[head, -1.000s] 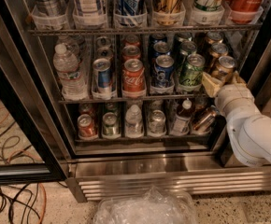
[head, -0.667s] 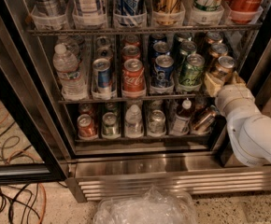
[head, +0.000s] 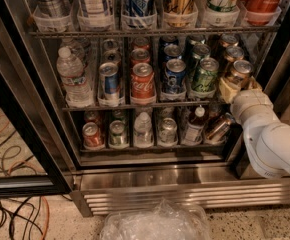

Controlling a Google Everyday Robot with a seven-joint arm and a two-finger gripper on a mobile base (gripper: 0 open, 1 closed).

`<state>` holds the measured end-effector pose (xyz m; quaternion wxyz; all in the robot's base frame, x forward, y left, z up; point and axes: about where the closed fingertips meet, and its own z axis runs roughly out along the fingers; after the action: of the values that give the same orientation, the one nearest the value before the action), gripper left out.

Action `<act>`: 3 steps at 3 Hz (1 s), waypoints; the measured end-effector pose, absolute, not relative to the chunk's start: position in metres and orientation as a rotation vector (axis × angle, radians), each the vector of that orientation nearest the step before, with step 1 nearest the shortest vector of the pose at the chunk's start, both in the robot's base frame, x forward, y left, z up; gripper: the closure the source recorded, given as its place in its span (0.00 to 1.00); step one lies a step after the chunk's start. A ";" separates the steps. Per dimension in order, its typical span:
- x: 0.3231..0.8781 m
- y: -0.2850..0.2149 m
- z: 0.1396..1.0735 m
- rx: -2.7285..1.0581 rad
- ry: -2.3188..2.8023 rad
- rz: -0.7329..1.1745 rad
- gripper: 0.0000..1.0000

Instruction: Pick orange can from middle shelf of fridge

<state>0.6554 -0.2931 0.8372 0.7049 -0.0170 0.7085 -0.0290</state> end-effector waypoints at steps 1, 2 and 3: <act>0.651 -0.289 0.860 -0.045 1.539 -0.026 1.00; 0.643 -0.281 0.885 -0.076 1.511 0.027 1.00; 0.630 -0.255 0.891 -0.170 1.552 0.130 1.00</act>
Offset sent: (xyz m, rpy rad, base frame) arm -0.0294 0.0304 0.0818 0.0479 -0.0913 0.2003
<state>0.6296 -0.2550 0.8909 0.7087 -0.0765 0.6989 0.0584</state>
